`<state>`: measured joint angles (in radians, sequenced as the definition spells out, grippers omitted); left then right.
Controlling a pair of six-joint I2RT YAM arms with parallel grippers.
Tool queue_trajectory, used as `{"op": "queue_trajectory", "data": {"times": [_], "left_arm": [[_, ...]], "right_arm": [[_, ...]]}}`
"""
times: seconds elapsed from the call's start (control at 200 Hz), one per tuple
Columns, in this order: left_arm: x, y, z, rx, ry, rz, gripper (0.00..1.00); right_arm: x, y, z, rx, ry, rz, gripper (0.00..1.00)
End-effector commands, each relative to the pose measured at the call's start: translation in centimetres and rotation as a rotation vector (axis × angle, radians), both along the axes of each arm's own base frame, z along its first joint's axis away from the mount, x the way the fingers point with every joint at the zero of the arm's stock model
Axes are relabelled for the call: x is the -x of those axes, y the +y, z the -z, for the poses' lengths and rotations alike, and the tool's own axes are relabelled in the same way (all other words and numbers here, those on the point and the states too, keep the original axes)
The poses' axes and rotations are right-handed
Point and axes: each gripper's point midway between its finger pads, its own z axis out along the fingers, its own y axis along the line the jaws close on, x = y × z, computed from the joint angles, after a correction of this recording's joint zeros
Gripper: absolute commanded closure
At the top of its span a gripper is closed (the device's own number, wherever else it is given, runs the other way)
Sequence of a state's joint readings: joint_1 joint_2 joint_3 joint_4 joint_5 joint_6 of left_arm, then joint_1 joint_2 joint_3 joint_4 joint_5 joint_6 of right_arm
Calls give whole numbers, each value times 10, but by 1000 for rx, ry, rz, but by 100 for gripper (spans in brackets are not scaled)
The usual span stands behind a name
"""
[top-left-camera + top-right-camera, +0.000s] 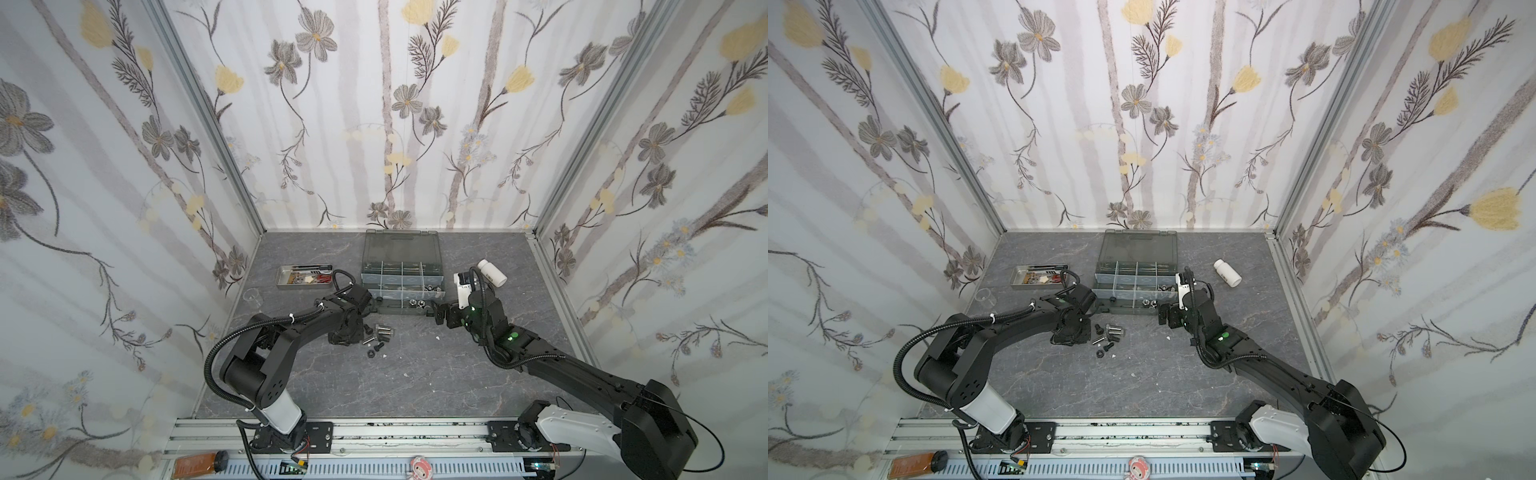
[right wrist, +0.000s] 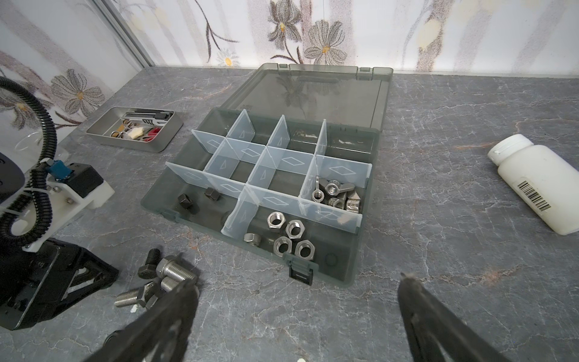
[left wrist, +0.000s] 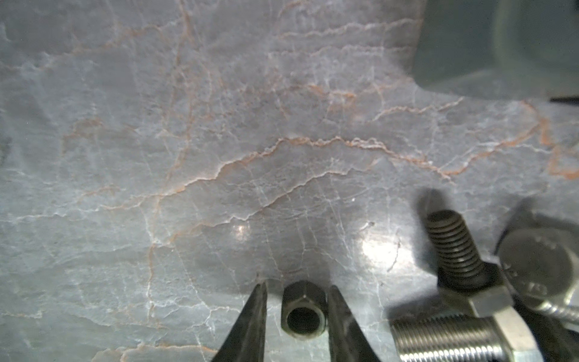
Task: Sort the screws and nuts into containers
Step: Pick up the nut at the center of the table.
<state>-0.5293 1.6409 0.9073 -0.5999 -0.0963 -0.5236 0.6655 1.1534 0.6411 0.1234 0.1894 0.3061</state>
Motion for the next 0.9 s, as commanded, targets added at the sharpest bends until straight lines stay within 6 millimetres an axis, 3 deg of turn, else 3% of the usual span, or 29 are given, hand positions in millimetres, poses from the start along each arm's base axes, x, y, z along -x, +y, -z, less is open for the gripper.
{"op": "queue_trajectory", "data": {"times": [0.0, 0.305, 0.575, 0.894], "left_arm": [[2, 4, 2, -14, 3, -9, 67], [3, 3, 6, -11, 9, -8, 70], [4, 1, 4, 1, 7, -13, 84], [-1, -3, -15, 33, -35, -11, 85]], "right_arm": [[-3, 4, -6, -22, -11, -4, 0], [-2, 3, -5, -20, -9, -2, 0], [-2, 2, -5, -21, -11, 0, 0], [0, 1, -14, -29, -20, -1, 0]]}}
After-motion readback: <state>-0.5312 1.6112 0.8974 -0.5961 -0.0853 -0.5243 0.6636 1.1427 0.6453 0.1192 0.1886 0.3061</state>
